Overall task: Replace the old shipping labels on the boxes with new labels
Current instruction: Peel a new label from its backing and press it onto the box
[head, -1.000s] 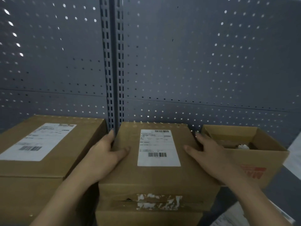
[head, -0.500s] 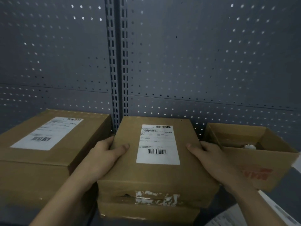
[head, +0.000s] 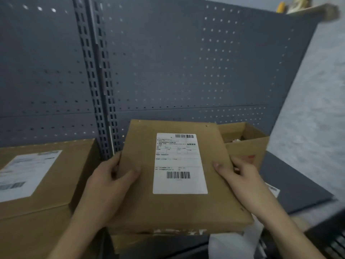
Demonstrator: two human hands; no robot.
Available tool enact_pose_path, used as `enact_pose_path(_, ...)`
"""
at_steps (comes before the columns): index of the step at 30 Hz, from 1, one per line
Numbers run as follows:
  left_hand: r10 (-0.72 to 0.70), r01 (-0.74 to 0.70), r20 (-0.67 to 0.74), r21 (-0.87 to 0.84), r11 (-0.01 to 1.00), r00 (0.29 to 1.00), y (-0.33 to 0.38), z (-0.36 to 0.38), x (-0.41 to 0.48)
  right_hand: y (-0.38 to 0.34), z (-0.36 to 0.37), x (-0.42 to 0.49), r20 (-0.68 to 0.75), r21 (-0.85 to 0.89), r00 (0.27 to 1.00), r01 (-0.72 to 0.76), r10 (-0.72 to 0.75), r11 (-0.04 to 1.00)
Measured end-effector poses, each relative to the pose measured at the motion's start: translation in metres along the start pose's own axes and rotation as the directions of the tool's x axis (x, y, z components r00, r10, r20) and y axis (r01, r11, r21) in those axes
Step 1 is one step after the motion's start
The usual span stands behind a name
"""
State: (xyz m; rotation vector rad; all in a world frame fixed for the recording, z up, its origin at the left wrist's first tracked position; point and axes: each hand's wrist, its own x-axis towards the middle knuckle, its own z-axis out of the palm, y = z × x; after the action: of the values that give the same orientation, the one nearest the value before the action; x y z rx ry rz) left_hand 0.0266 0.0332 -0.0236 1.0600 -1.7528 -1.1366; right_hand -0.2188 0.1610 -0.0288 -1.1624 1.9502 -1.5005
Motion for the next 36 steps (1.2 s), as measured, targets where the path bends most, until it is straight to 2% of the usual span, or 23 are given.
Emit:
enact_pose_path(4, 0.084, -0.077, 0.097, -0.081, 0.994, 0.992, 0.01, 0.014, -0.008, 0.003, -0.015, -0.036, -0.134, 0.005, 0.991, 0.015, -0.014, 1.0)
enact_pose_path(10, 0.169, -0.157, 0.2, -0.073, 0.985, 0.965, 0.023, 0.051, -0.019, 0.011, -0.056, -0.079, -0.28, -0.023, 0.96, -0.008, 0.001, 1.0)
enact_pose_path(17, 0.253, -0.233, 0.372, -0.098, 0.967, 0.893, 0.051, 0.134, -0.042, 0.038, -0.13, -0.116, -0.414, -0.02, 0.909, -0.058, 0.045, 0.998)
enact_pose_path(22, 0.291, -0.247, 0.476, -0.154, 0.957, 0.83, 0.058, 0.22, -0.058, 0.084, -0.191, -0.146, -0.543, -0.051, 0.834, -0.145, 0.094, 0.988)
enact_pose_path(28, 0.232, -0.201, 0.606, -0.12, 0.972, 0.761, 0.069, 0.323, -0.078, 0.131, -0.257, -0.177, -0.634, 0.005, 0.752, -0.227, 0.178, 0.974)
enact_pose_path(31, 0.201, -0.194, 0.649, -0.083, 0.978, 0.733, 0.07, 0.368, -0.083, 0.153, -0.284, -0.184, -0.684, 0.024, 0.69, -0.301, 0.235, 0.953)
enact_pose_path(36, 0.152, -0.172, 0.747, -0.05, 0.984, 0.647, 0.061, 0.434, -0.081, 0.189, -0.309, -0.194, -0.769, 0.025, 0.572, -0.42, 0.286, 0.907)
